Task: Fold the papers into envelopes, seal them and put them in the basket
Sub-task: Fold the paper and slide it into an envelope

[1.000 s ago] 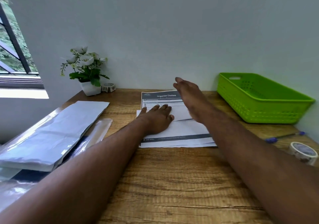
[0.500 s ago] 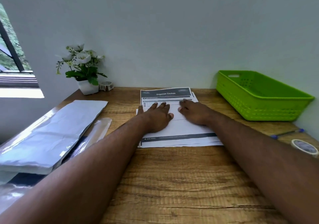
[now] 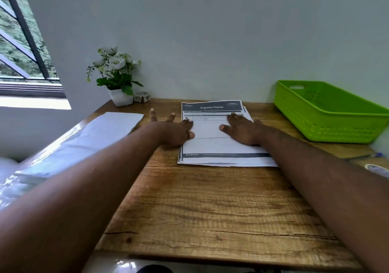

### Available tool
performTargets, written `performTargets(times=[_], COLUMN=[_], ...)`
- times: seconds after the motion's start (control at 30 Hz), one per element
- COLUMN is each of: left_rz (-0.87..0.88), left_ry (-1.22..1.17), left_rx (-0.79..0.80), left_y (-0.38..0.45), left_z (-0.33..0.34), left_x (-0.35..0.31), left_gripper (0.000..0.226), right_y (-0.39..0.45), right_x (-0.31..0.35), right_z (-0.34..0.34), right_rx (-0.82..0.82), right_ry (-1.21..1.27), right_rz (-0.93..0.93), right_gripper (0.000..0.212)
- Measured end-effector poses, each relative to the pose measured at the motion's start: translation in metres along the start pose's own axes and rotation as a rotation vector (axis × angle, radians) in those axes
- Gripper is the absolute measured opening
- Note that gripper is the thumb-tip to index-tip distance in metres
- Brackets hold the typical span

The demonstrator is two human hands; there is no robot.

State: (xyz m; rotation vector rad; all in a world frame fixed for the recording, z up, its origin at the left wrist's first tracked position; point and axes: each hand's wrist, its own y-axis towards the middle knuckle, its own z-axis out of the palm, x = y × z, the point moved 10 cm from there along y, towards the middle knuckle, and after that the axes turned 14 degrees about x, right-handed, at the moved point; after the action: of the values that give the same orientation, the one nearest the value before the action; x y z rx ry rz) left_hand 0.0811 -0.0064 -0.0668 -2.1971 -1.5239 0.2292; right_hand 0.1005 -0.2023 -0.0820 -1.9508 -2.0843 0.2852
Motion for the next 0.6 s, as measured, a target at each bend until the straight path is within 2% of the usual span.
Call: performTargets(times=[0.1,0.17,0.23,0.27,0.3,0.37,0.4,0.6], left_rz=[-0.002,0.006,0.014,0.018,0.019,0.019,0.020,-0.018], left_ry=[-0.024,-0.053,-0.101,-0.117,-0.127,-0.136,-0.137,-0.159], left_rx=[-0.001,0.005,0.010,0.013,0.014,0.006,-0.003,-0.019], left_y=[-0.004,-0.005,-0.008,-0.010,-0.011,-0.011,-0.011,-0.010], left_z=[0.003,0.004,0.006,0.006,0.006,0.007,0.007,0.006], left_x=[0.005,0.003,0.003,0.004,0.004,0.004,0.004,0.009], left_gripper=[0.059,0.059,0.058,0.058,0.059,0.059,0.058,0.058], right_y=[-0.008,-0.028,-0.053,-0.058,-0.057,-0.042,-0.037,-0.023], right_x=[0.002,0.017,0.051,0.066,0.079,0.094,0.094,0.019], right_z=[-0.004,-0.026,-0.043,-0.045,-0.042,-0.016,-0.007,-0.007], right_rx=[-0.056,-0.305,-0.521,-0.524,-0.458,-0.183,-0.108,-0.090], right_ry=[-0.028,-0.257,-0.405,-0.328,-0.191,0.003,0.022,0.080], right_rz=[-0.011,-0.039,-0.162,-0.261,-0.355,-0.424,-0.414,-0.209], right_gripper=[0.075,0.065,0.058,0.054,0.050,0.050,0.050,0.053])
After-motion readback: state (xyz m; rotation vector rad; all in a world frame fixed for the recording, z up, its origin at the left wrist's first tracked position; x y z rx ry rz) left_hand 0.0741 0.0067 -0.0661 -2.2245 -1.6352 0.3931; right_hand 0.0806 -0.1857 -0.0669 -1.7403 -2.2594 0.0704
